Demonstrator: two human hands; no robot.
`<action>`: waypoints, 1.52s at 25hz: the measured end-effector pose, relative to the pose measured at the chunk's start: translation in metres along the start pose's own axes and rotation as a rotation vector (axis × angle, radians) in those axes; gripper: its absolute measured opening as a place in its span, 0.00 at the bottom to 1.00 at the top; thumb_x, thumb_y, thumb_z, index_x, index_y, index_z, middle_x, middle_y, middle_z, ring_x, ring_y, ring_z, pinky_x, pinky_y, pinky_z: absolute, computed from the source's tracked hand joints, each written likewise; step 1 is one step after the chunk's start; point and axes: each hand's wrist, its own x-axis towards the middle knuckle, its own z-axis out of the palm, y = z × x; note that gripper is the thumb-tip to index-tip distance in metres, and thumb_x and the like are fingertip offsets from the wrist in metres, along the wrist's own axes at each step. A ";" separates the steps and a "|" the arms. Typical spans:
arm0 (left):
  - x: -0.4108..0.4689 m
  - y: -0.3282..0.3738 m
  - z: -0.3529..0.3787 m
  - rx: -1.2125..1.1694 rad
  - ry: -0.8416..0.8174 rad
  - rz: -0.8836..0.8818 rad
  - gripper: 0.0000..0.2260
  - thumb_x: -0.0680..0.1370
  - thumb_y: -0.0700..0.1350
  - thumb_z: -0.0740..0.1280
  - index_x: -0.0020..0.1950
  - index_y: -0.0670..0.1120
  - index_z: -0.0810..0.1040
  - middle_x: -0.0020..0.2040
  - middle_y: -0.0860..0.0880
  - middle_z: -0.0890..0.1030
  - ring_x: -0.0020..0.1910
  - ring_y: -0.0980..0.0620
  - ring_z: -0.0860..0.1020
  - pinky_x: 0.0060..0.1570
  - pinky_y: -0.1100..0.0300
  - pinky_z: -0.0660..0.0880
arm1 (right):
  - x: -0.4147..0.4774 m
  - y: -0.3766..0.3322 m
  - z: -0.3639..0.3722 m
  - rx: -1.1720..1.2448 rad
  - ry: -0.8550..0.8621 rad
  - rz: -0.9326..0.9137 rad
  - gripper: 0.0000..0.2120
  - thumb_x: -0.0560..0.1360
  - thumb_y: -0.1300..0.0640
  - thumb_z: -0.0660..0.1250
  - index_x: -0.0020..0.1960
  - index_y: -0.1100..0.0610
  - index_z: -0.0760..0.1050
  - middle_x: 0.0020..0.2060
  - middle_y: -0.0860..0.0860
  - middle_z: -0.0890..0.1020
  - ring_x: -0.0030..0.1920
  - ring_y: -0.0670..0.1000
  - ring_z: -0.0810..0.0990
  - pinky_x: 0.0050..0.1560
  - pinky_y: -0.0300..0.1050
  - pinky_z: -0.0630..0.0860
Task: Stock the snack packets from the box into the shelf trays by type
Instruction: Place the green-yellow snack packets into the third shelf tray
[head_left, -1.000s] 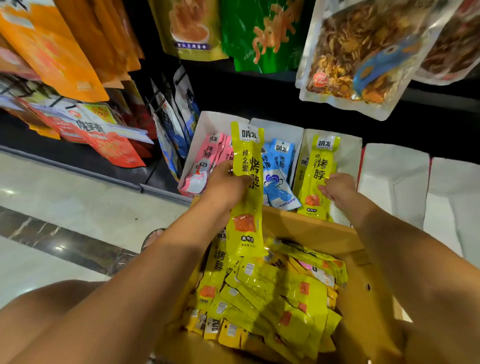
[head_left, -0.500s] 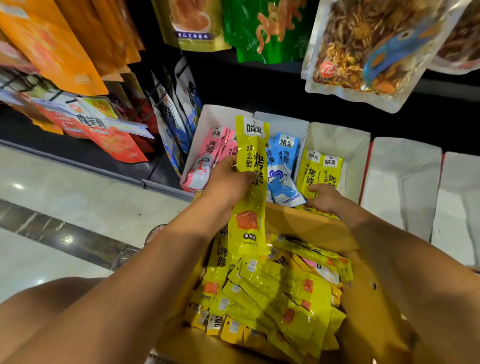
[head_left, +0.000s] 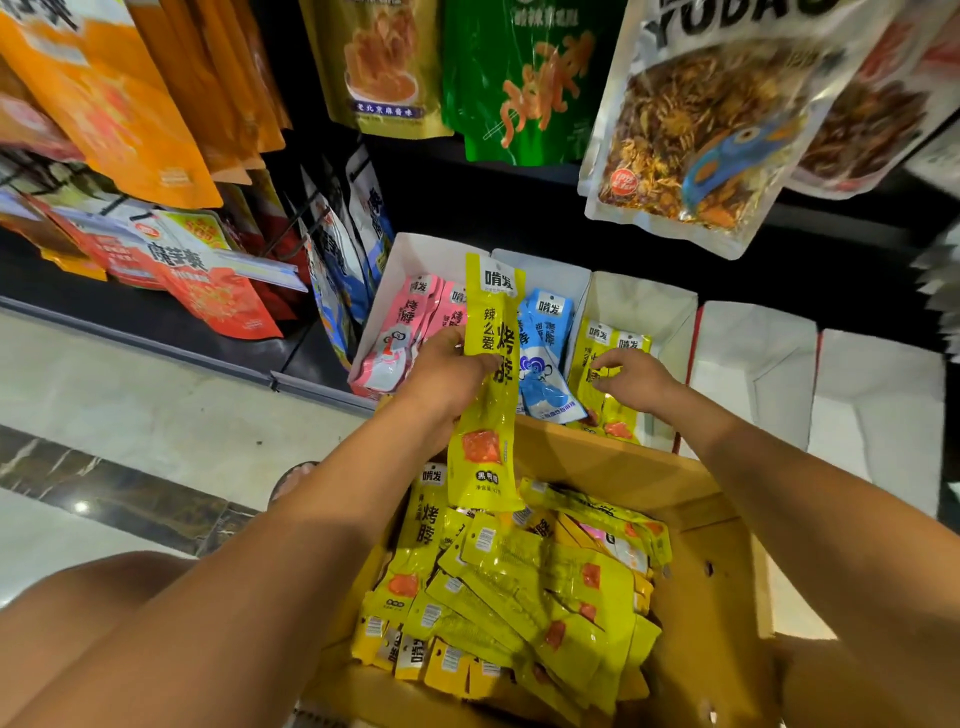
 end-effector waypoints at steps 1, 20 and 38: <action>-0.002 0.001 0.000 0.001 -0.009 0.006 0.09 0.80 0.34 0.68 0.51 0.50 0.80 0.50 0.46 0.86 0.45 0.46 0.85 0.40 0.53 0.81 | -0.010 -0.013 -0.007 0.014 0.060 -0.041 0.10 0.78 0.54 0.70 0.58 0.52 0.80 0.66 0.50 0.78 0.61 0.53 0.78 0.56 0.45 0.75; 0.011 -0.043 0.006 0.985 -0.172 0.253 0.27 0.84 0.55 0.63 0.82 0.56 0.59 0.81 0.50 0.64 0.78 0.42 0.64 0.76 0.47 0.64 | -0.058 -0.017 -0.021 0.954 -0.009 0.235 0.16 0.80 0.58 0.67 0.66 0.55 0.68 0.42 0.53 0.76 0.31 0.47 0.79 0.30 0.41 0.79; 0.020 -0.100 -0.019 1.685 -0.387 0.163 0.37 0.79 0.72 0.48 0.77 0.64 0.25 0.78 0.54 0.24 0.76 0.42 0.23 0.78 0.33 0.39 | 0.022 0.079 0.016 0.003 -0.111 0.282 0.27 0.77 0.66 0.65 0.76 0.57 0.67 0.70 0.60 0.72 0.64 0.62 0.77 0.51 0.47 0.78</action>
